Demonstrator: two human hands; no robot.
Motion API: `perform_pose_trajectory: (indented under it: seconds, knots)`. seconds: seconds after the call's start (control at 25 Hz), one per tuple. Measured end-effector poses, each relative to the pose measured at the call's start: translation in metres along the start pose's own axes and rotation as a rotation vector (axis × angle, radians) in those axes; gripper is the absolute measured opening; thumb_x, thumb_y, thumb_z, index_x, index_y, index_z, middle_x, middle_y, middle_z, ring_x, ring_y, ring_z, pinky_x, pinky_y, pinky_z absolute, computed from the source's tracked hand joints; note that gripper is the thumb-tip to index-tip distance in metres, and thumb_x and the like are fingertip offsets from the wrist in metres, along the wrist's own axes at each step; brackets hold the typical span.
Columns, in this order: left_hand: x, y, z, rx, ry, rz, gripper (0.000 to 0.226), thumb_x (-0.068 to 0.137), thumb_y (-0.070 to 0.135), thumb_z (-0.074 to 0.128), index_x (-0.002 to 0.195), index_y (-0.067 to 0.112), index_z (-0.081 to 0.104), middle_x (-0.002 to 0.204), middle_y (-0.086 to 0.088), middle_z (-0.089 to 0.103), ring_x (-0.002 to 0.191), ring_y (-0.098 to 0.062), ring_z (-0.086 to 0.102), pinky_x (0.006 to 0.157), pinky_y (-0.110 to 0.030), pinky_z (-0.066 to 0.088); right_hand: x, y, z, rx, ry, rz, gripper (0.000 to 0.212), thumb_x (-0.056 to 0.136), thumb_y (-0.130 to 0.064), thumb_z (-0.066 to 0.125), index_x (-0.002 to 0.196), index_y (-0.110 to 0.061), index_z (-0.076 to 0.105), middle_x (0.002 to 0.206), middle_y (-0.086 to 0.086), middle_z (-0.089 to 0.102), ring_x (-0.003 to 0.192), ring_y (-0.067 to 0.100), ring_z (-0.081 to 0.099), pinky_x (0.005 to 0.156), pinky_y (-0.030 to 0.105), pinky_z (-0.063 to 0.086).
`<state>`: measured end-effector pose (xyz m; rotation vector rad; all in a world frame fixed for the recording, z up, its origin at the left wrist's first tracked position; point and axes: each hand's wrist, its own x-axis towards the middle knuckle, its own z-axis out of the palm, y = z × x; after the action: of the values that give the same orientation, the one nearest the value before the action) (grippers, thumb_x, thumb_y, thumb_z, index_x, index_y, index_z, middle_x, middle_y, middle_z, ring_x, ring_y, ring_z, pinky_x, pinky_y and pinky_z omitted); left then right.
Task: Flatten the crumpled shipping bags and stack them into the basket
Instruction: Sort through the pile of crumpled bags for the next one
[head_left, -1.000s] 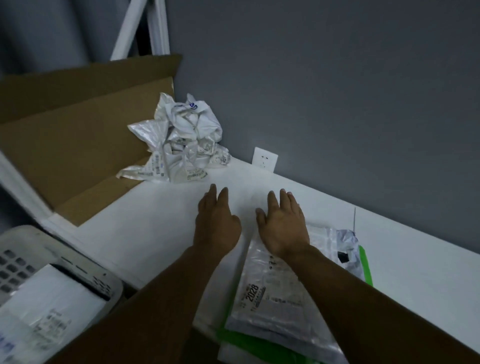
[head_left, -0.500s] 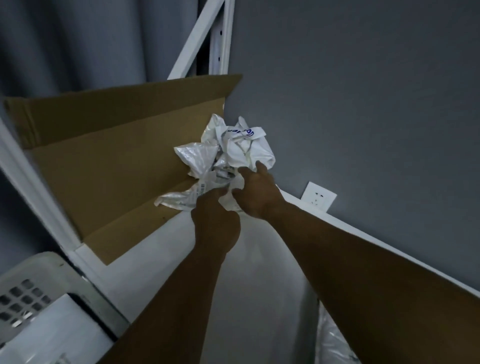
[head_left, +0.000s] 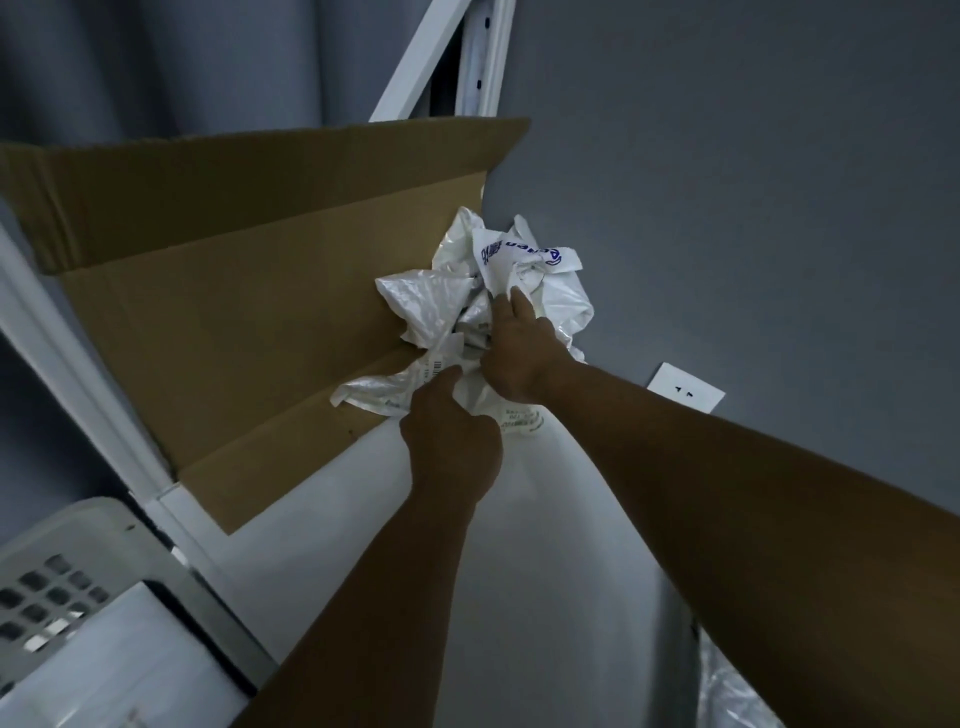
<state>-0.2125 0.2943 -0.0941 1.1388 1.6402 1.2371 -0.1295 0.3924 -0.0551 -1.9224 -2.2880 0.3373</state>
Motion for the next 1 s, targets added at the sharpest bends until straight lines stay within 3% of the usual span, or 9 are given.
perform_pose_trajectory:
  seconds: [0.2,0.28,0.36,0.48,0.56,0.72,0.8,0.88,1.0]
  knots:
    - [-0.009,0.014,-0.004,-0.047,-0.012,-0.001,0.064,0.078,-0.001,0.061,0.138,0.018,0.051,0.140,-0.005,0.053,0.130,-0.025,0.049,0.107,-0.048,0.044,-0.027,0.008,-0.023,0.150,0.138,-0.114,0.080,0.091,-0.022,0.062,0.156,-0.007,0.018,0.166,0.010,0.009,0.142,0.040,0.035,0.114,0.049,0.036]
    - [-0.019,0.026,-0.006,-0.115,0.000,0.010,0.048,0.076,-0.001,0.061,0.119,0.020,0.059,0.118,0.001,0.063,0.117,-0.025,0.058,0.102,-0.046,0.047,-0.055,0.009,-0.038,0.223,0.194,-0.143,0.079,0.092,-0.022,0.061,0.158,-0.011,0.018,0.166,0.006,0.013,0.144,0.032,0.035,0.116,0.042,0.035]
    - [-0.034,0.041,-0.008,-0.187,0.018,0.010,0.036,0.082,-0.003,0.063,0.107,0.022,0.056,0.100,0.010,0.061,0.109,-0.023,0.060,0.098,-0.036,0.047,-0.091,0.010,-0.050,0.279,0.221,-0.147,0.077,0.094,-0.022,0.062,0.159,-0.015,0.021,0.166,0.004,0.019,0.146,0.027,0.035,0.117,0.041,0.035]
    - [-0.063,0.073,-0.009,-0.359,0.009,-0.105,0.025,0.096,0.010,0.057,0.121,0.010,0.060,0.118,-0.004,0.063,0.119,-0.028,0.056,0.102,-0.034,0.042,-0.157,0.014,-0.061,0.348,0.189,-0.156,0.072,0.096,-0.022,0.063,0.157,-0.017,0.026,0.163,0.001,0.028,0.142,0.022,0.041,0.115,0.034,0.036]
    - [-0.085,0.090,-0.009,-0.530,0.017,-0.178,0.032,0.100,0.028,0.053,0.128,0.016,0.057,0.131,-0.008,0.060,0.120,-0.027,0.055,0.108,-0.041,0.040,-0.202,0.019,-0.064,0.364,0.095,-0.181,0.074,0.096,-0.023,0.064,0.158,-0.021,0.024,0.163,-0.002,0.027,0.140,0.018,0.041,0.113,0.029,0.037]
    - [-0.135,0.103,-0.013,-0.636,-0.086,-0.340,0.058,0.090,0.055,0.060,0.136,0.021,0.053,0.131,-0.005,0.060,0.119,-0.027,0.057,0.105,-0.049,0.045,-0.283,0.027,-0.067,0.431,-0.025,-0.181,0.078,0.097,-0.028,0.064,0.159,-0.028,0.018,0.163,-0.011,0.026,0.135,0.008,0.043,0.109,0.022,0.038]
    - [-0.153,0.093,-0.015,-0.700,-0.125,-0.420,0.059,0.088,0.053,0.064,0.137,0.021,0.054,0.134,-0.008,0.059,0.121,-0.029,0.057,0.103,-0.049,0.047,-0.310,0.031,-0.065,0.468,-0.009,-0.196,0.075,0.097,-0.029,0.064,0.159,-0.029,0.022,0.160,-0.014,0.030,0.127,0.003,0.045,0.104,0.016,0.037]
    - [-0.173,0.089,-0.013,-0.746,-0.160,-0.444,0.051,0.092,0.045,0.063,0.133,0.016,0.058,0.129,-0.011,0.062,0.120,-0.030,0.059,0.098,-0.047,0.050,-0.333,0.042,-0.065,0.453,0.052,-0.217,0.070,0.097,-0.030,0.064,0.157,-0.029,0.029,0.157,-0.015,0.035,0.124,0.005,0.044,0.105,0.019,0.038]
    - [-0.191,0.080,0.002,-0.798,-0.200,-0.489,0.040,0.094,0.041,0.061,0.119,0.011,0.066,0.105,-0.014,0.062,0.093,-0.029,0.062,0.088,-0.044,0.051,-0.348,0.056,-0.062,0.383,0.150,-0.277,0.055,0.094,-0.025,0.066,0.146,-0.027,0.049,0.145,-0.015,0.050,0.119,0.011,0.042,0.100,0.009,0.030]
